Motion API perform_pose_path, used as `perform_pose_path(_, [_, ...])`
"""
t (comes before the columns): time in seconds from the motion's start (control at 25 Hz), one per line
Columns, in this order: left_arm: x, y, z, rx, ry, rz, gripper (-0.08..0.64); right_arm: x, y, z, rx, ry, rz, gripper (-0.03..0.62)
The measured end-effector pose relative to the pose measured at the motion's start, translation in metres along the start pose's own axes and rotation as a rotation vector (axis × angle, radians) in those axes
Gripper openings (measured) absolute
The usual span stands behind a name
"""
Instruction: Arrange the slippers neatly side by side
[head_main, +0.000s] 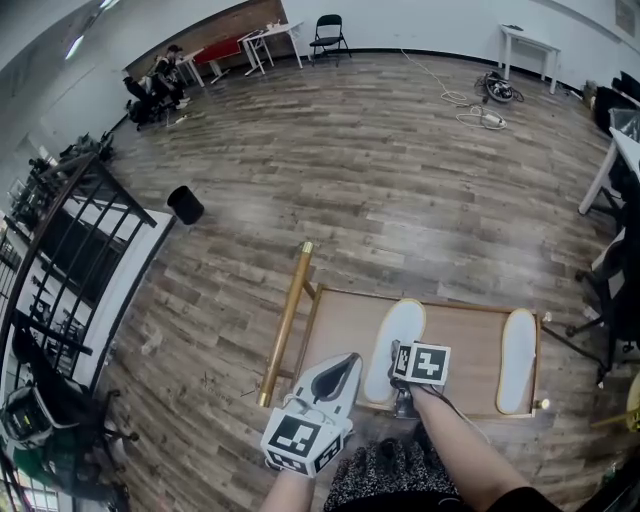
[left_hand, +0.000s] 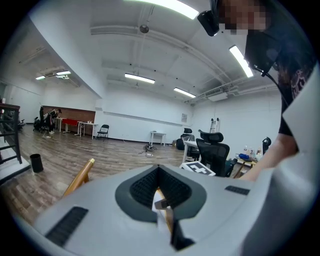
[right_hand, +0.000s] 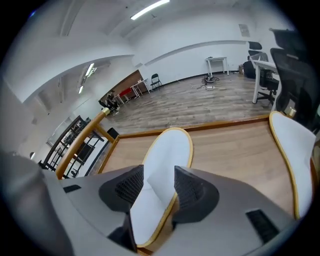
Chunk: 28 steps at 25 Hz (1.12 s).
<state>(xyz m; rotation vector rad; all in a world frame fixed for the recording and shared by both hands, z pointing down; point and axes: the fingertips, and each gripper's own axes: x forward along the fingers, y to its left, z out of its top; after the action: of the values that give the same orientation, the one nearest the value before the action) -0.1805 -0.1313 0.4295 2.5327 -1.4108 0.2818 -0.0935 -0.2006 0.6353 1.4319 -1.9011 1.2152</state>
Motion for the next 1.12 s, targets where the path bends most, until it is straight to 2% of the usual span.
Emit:
perform_pose_path(0.12, [-0.004, -0.008, -0.005, 0.003, 0.014, -0.015, -0.006, 0.018, -0.005, -0.006, 0.005, 0.044, -0.032, 0.173])
perform_pose_path(0.28, [-0.010, -0.010, -0.009, 0.022, 0.026, -0.016, -0.006, 0.033, -0.016, -0.013, -0.044, 0.083, -0.096, 0.167])
perform_pose_path(0.36, [-0.013, -0.006, -0.010, 0.009, 0.023, 0.002, -0.006, 0.033, -0.021, -0.011, -0.077, 0.083, -0.122, 0.117])
perform_pose_path(0.4, [-0.013, -0.004, -0.011, 0.003, 0.022, 0.008, -0.006, 0.033, -0.023, -0.011, -0.104, 0.088, -0.129, 0.064])
perform_pose_path(0.48, [-0.013, -0.002, -0.012, -0.002, 0.022, 0.009, -0.006, 0.028, -0.029, -0.012, -0.150, 0.094, -0.132, 0.032])
perform_pose_path(0.64, [-0.005, -0.008, -0.007, 0.002, 0.012, -0.010, -0.006, 0.007, -0.050, -0.006, -0.141, 0.078, -0.118, 0.020])
perform_pose_path(0.88, [0.019, -0.031, 0.006, 0.019, -0.008, -0.076, -0.006, -0.042, -0.111, -0.003, -0.155, 0.115, -0.119, 0.018])
perform_pose_path(1.04, [0.036, -0.049, 0.014, 0.037, -0.017, -0.115, -0.006, -0.070, -0.167, -0.001, -0.219, 0.134, -0.190, 0.018])
perform_pose_path(1.12, [0.044, -0.058, 0.016, 0.050, -0.017, -0.136, -0.006, -0.079, -0.194, -0.002, -0.172, 0.127, -0.225, 0.018])
